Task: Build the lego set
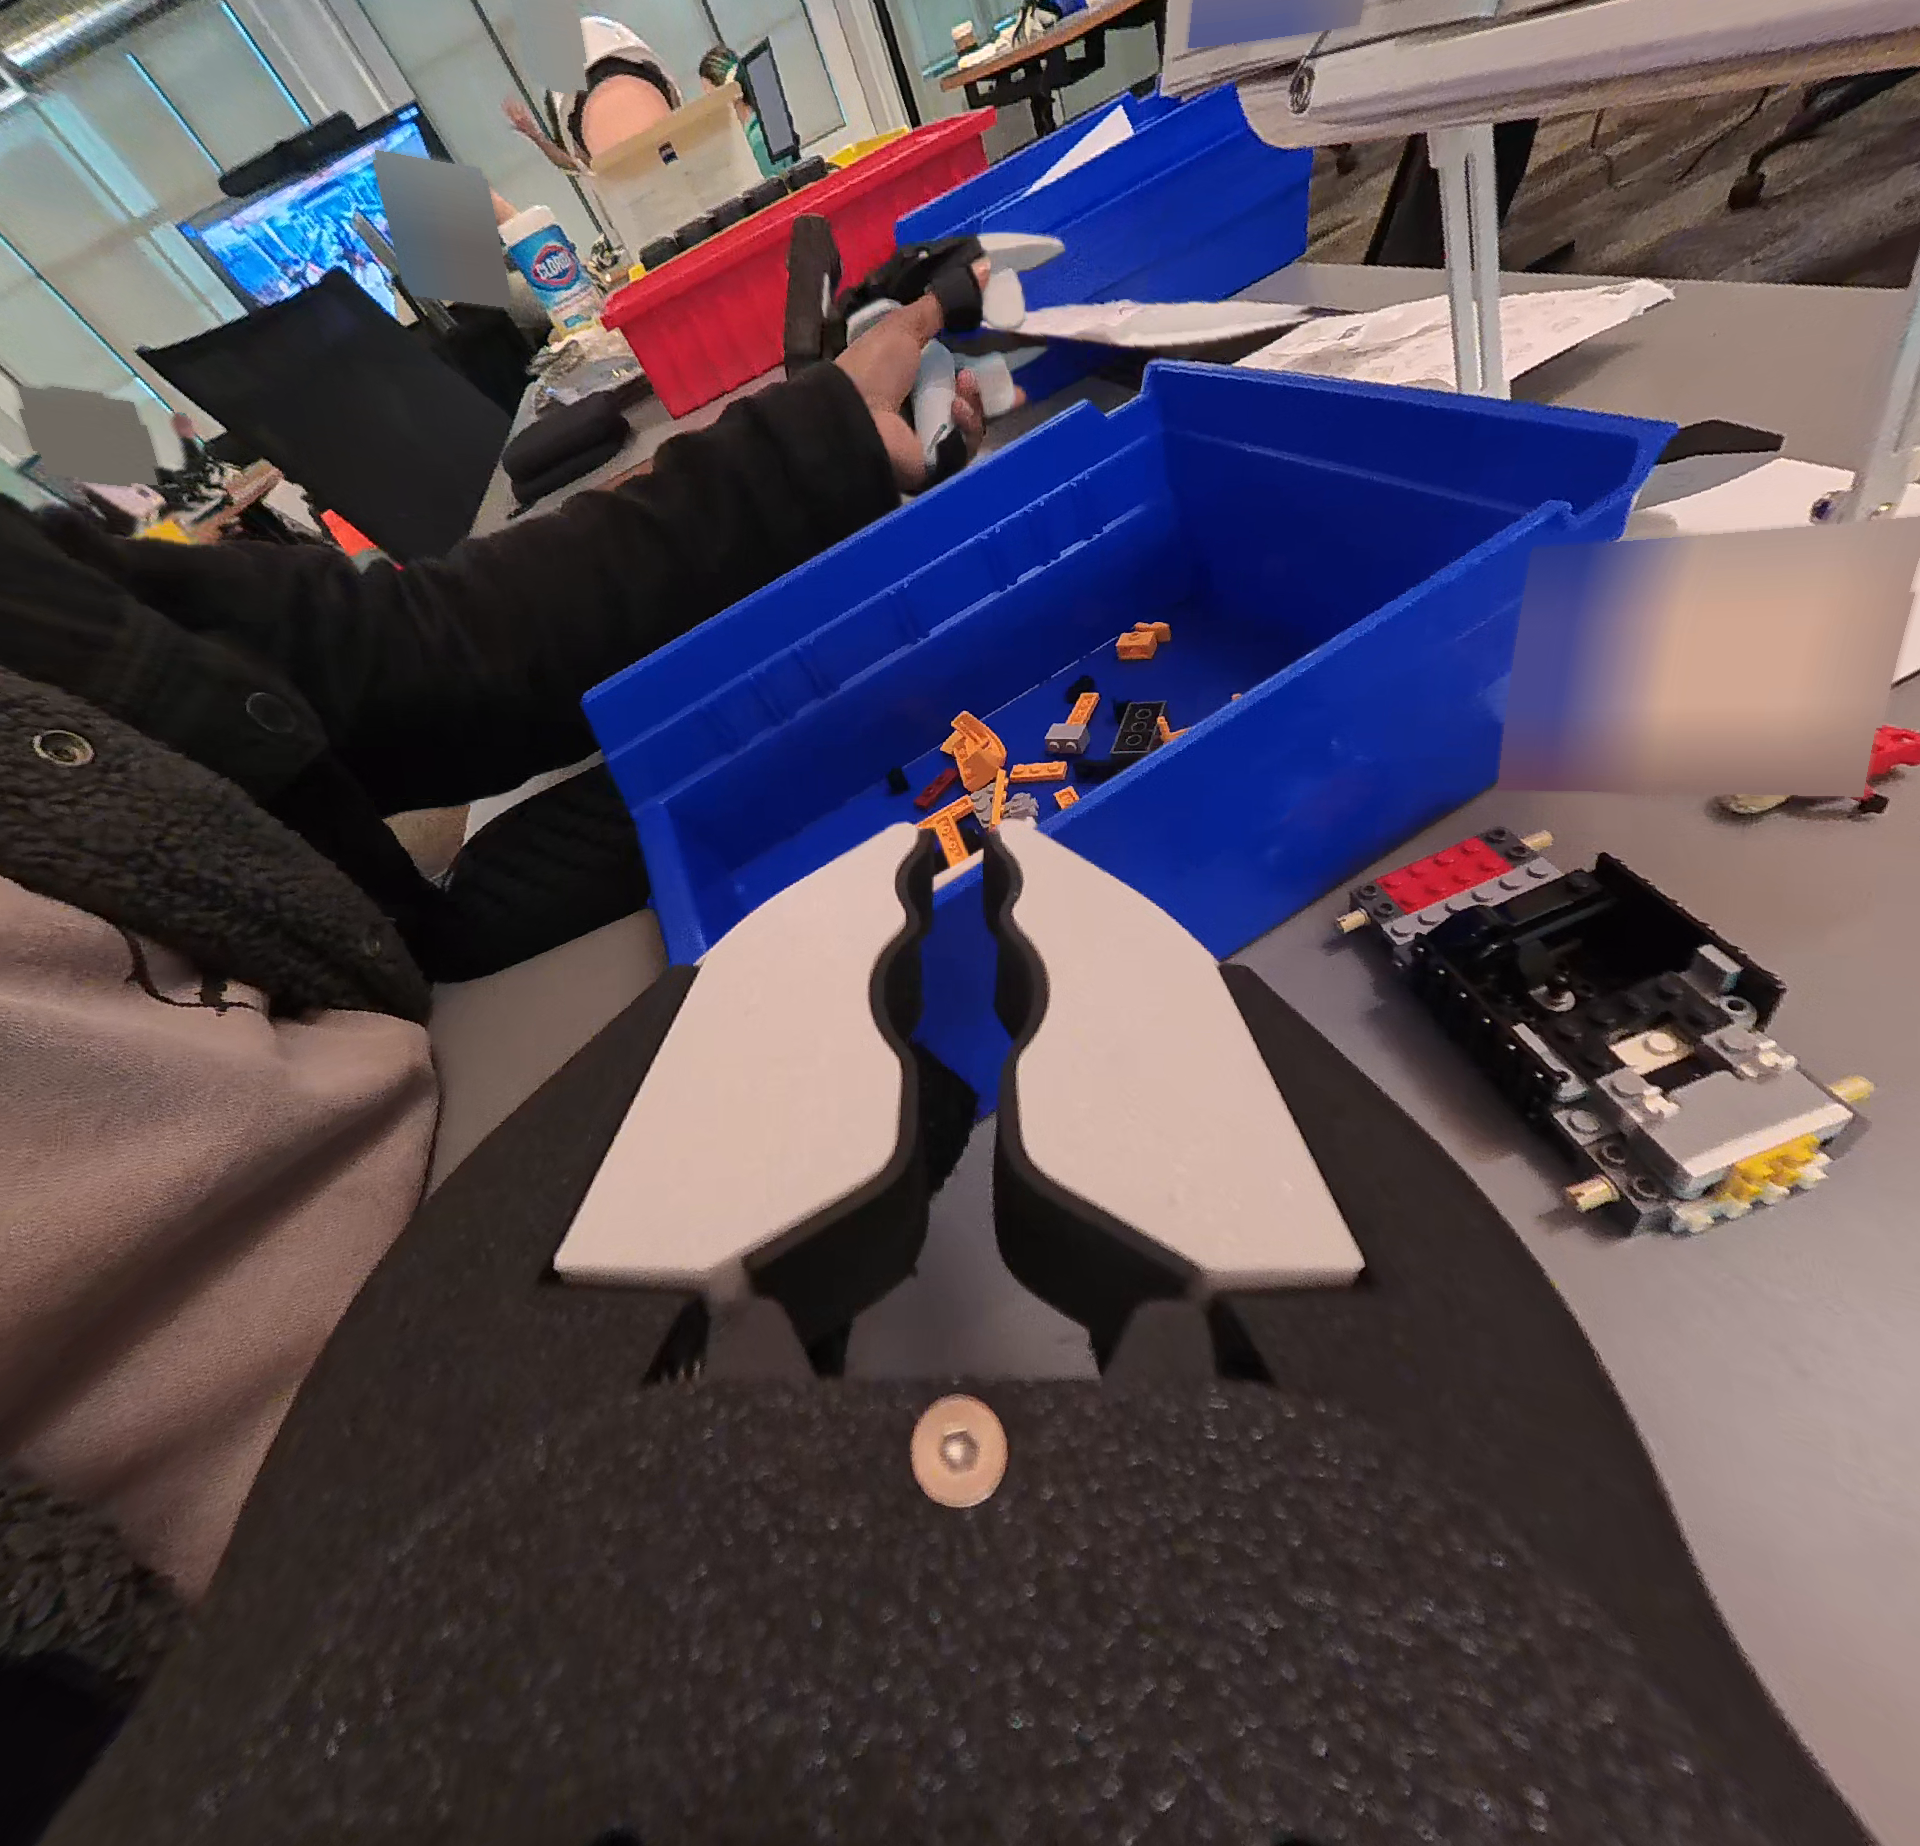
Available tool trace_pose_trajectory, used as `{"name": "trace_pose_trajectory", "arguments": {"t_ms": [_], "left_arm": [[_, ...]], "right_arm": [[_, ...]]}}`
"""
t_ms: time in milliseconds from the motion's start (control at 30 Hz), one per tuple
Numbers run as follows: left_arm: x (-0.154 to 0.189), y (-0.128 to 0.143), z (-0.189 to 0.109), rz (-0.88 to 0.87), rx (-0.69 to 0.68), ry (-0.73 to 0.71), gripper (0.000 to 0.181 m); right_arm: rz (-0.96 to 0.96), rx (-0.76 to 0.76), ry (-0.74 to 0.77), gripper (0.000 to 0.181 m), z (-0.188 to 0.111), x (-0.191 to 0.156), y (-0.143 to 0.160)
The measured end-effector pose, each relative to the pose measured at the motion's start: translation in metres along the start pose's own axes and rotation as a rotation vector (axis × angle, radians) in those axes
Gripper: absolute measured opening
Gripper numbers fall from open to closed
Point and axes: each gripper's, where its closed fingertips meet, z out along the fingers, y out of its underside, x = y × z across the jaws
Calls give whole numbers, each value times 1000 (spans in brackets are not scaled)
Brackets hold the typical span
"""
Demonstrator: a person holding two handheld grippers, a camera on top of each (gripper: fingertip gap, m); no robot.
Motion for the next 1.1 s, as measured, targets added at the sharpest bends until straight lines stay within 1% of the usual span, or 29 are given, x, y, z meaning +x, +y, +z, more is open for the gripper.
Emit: {"name": "trace_pose_trajectory", "arguments": {"t_ms": [100,233,300,400,467,533,667,733,833,900,933,1033,1100], "left_arm": [[2,13,3,48,-115,29,65],[-15,30,19,-11,-238,21,60],[-21,31,27,12,-267,8,57],[-25,41,36,63,-383,5,56],[-24,41,39,99,-421,16,54],[-23,49,34,98,-506,27,54],[-26,52,13,120,-551,17,54],[-23,53,0,139,-537,33,54],[-7,59,-24,247,-504,85,53],[19,74,-45,318,-509,176,52],[38,85,-60,320,-525,253,50],[93,127,-113,272,-637,472,47],[116,153,-148,333,-694,559,46]], "right_arm": [[2,10,-10,9,0,-4,-1],[5,26,-24,9,2,-10,-2],[0,17,-17,9,1,-12,0],[2,6,-7,9,-4,-12,3],[11,6,2,9,-7,-11,4],[22,10,8,9,-9,-9,6],[30,15,13,9,-12,-8,9],[25,15,19,10,-13,-7,10],[17,4,42,12,-13,-5,11],[31,-9,61,18,-12,-4,12],[40,-12,70,21,-12,-4,11],[31,-16,132,33,-11,-8,8],[-10,-38,189,42,-11,-17,9]]}}
